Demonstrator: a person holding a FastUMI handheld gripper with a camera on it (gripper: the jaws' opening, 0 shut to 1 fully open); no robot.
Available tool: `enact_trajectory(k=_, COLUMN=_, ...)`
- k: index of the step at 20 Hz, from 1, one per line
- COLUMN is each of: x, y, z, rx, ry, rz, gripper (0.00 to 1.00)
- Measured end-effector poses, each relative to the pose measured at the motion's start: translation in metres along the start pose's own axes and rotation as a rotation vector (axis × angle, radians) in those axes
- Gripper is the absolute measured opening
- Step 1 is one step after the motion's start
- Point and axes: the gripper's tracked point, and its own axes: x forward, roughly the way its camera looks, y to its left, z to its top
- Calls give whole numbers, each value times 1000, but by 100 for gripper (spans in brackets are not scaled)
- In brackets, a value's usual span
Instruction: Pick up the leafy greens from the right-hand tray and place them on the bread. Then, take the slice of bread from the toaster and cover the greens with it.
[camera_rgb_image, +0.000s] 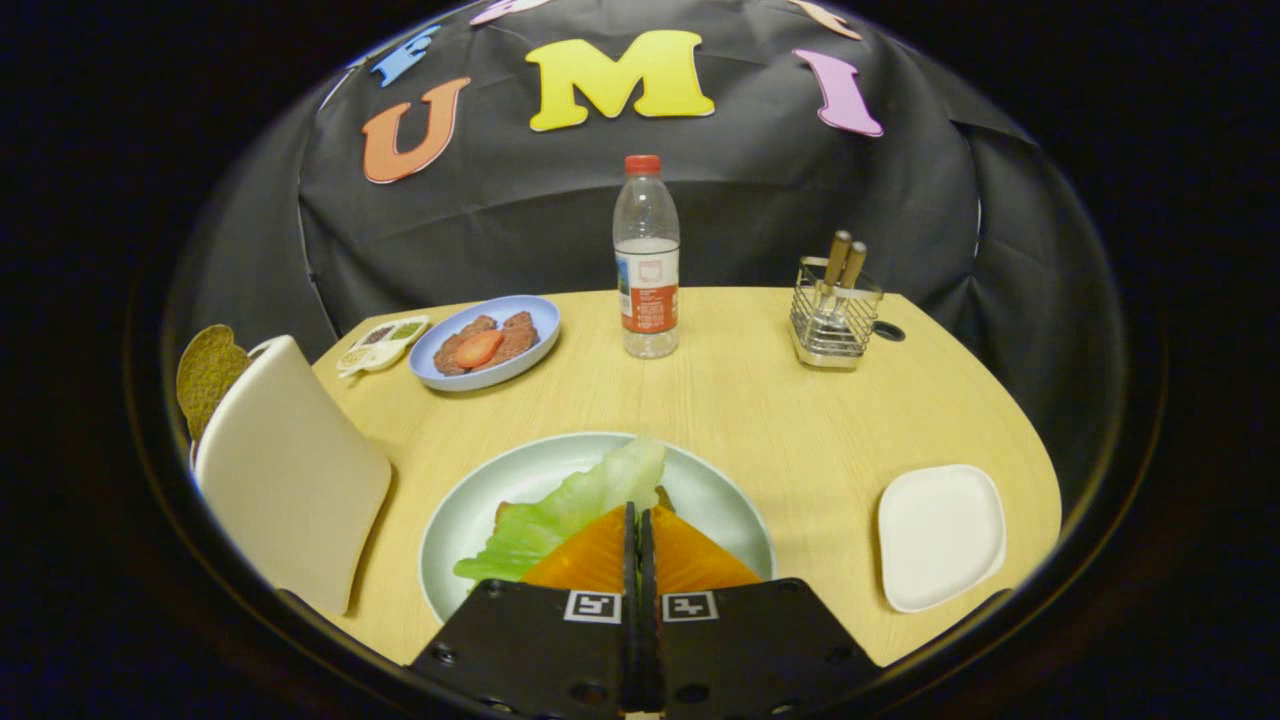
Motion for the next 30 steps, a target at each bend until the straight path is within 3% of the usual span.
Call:
enact_trajectory(k=3, x=1, y=-6, z=1, rx=-12, ry=-7, rz=-41, gripper=4)
enact_trajectory(k=7, x=-13, y=-12, z=7, rx=21, ry=-46, rz=-91, gripper=44)
enact_trajectory(k=11, x=-39, y=-1, z=21, rx=32, ry=-117, rz=-82, gripper=64)
enact_trajectory(k=12, x=-48, y=4, z=25, rx=29, ry=-138, rz=-83, gripper=74)
enact_trajectory(k=16, x=-86, y=33, z=38, rx=28, ry=-190, rz=-67, gripper=89)
enact_trajectory(k=20, x=-119, y=67, z=55, rx=18, ry=-234, rz=-53, gripper=95)
enact_trajectory(k=30, x=-164, y=162, z=79, rx=30, ry=-292, rz=44, gripper=95)
